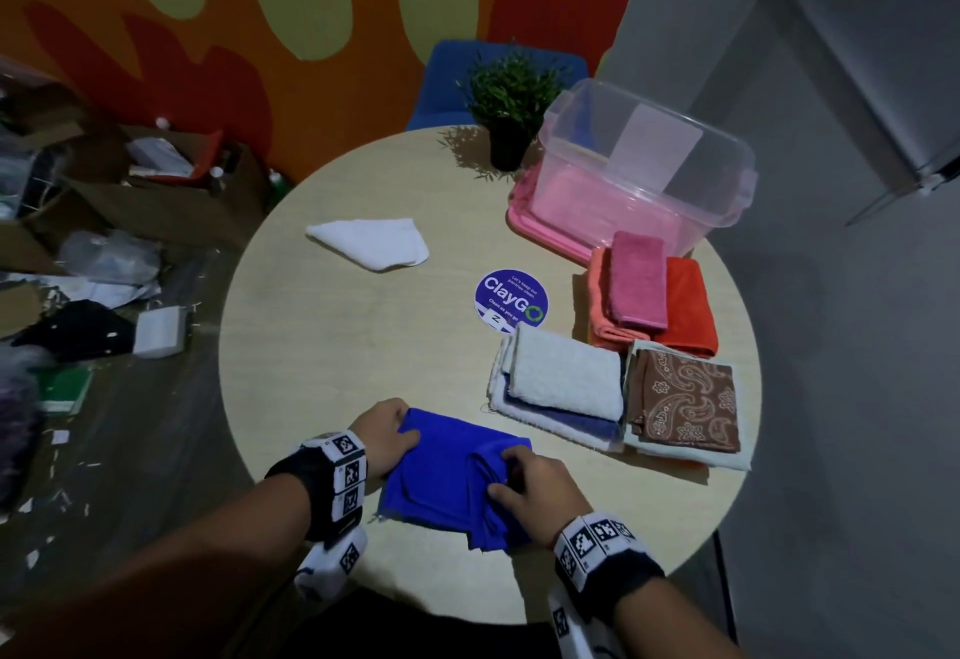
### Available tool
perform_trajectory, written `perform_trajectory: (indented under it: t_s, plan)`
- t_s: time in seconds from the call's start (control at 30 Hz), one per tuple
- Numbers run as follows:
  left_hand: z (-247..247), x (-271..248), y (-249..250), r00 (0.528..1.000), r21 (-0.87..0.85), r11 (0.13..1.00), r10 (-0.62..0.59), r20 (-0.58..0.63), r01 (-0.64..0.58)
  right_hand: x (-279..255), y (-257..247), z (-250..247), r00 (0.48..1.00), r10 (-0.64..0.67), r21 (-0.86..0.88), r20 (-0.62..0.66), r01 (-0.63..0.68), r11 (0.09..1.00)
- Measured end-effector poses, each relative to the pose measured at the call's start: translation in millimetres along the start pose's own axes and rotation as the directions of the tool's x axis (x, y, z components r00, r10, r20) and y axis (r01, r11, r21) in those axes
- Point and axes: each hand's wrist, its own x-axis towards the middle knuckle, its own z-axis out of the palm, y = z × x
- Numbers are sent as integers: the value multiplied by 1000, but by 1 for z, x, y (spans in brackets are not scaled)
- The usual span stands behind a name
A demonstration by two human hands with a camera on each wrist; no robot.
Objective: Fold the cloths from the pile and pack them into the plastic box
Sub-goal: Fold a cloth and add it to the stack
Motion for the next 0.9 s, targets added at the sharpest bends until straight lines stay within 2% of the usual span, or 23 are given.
perform_trajectory:
  t_s: [0.17,0.33,0.47,0.57,0.63,0.7,0.77,0.83,0.9]
  plan:
    - [1,-8,11,1000,-60,998,10,-8,-11,-4,-7,-4,987,108,123,-118,-94,988]
    - [-2,-11,22,1000,-99,995,10,13,-8,5,-13,2,975,174,21,-140,-173,985]
    - [-10,-13,27,999,-148,989,-12,-38,6,9,-3,-10,938,244,67,-245,-235,970]
    - [-10,-16,35,1000,-163,986,14,-26,-18,11,-7,-15,934,212,3,-286,-220,976]
    - [-7,-17,39,1000,-162,986,23,-14,-25,13,-17,-11,962,142,13,-235,-143,990]
    - [-4,-17,40,1000,-160,987,10,-21,-13,14,-27,-2,991,58,32,-118,-55,998]
    - [-4,-18,39,1000,-166,986,-8,-15,6,16,-32,3,999,7,35,-53,-5,999]
    - [-4,-21,41,1000,-211,978,1,9,1,14,-33,-1,1000,11,92,-28,-8,996]
    - [4,-28,49,995,-343,939,50,89,-16,15,-26,-7,999,38,224,-13,-34,974]
